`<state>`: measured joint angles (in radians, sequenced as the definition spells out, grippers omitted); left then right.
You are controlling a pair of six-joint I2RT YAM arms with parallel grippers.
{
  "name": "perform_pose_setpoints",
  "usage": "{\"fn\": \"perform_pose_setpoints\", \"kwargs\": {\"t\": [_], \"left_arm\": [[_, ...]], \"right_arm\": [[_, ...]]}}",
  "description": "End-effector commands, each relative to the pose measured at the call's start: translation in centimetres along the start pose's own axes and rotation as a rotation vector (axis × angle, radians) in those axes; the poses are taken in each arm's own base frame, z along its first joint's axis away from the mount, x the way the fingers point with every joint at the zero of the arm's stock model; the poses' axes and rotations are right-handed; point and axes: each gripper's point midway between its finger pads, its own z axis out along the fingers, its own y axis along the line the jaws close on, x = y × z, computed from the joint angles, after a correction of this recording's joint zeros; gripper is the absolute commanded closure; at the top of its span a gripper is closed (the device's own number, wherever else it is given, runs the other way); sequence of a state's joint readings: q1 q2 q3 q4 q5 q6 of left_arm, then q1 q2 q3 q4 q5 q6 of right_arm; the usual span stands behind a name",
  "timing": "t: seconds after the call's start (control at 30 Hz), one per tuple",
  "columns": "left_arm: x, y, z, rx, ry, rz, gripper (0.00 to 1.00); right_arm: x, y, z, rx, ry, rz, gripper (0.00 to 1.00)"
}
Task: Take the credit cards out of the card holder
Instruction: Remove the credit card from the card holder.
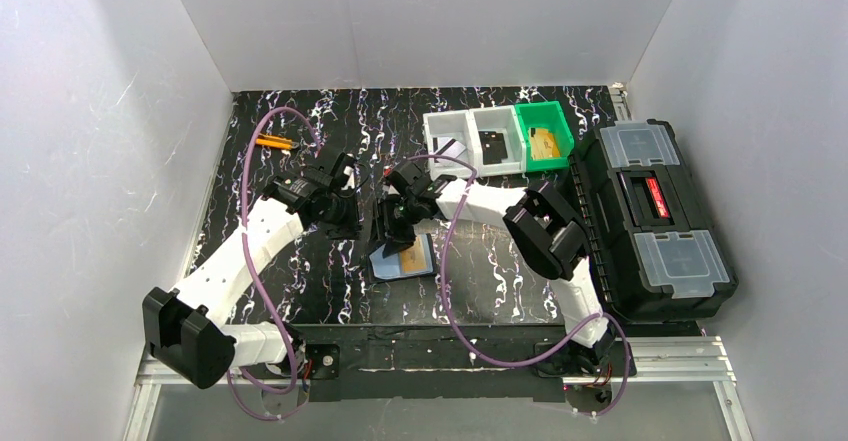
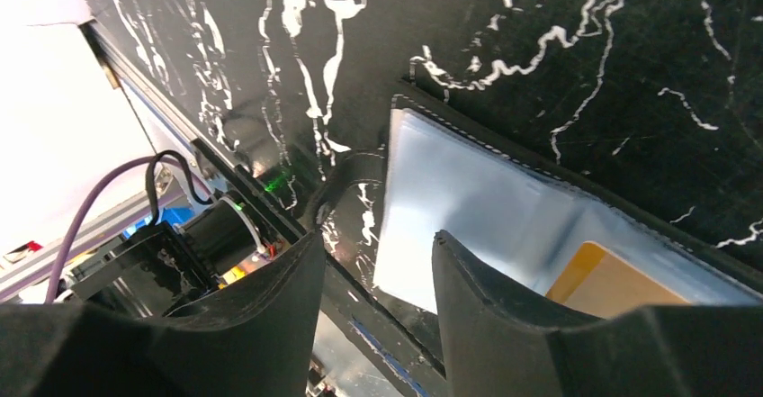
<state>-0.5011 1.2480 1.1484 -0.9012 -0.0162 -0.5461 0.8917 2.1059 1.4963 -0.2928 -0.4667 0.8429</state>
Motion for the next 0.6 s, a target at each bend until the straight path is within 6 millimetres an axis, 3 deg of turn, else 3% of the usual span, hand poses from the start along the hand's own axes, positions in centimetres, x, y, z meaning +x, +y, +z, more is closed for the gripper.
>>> {"fn": "perform_pose_setpoints", "kwargs": {"t": [0.0, 0.13, 0.27, 0.37, 0.57], "left_arm": [[0.1, -0.3, -1.2, 0.032, 0.001, 0.000, 0.90], [0.0, -1.4, -1.1, 0.082, 0.018, -0.017, 0.88], [-0.3, -3.1, -1.4, 0.169, 0.034, -0.046, 0.87], [-0.6, -4.1, -1.2, 0.208, 0.041, -0.066, 0.84], [0.1, -5.7, 1.2, 0.278, 0.109, -0.105, 0.80]], "right_arm": [[-0.3, 1.3, -0.5, -0.026, 0.009, 0.014, 0.43], [-1.4, 2.9, -2.6, -0.061, -0.043, -0.003, 0.36], [-2.4, 2.6, -5.7, -0.008, -0.122, -0.001, 0.34], [-2.5, 0.2, -7.4, 0.058, -0.183, 0.037, 0.33], [-1.5, -3.4, -10.3, 0.143, -0.242, 0.075, 0.34]]}}
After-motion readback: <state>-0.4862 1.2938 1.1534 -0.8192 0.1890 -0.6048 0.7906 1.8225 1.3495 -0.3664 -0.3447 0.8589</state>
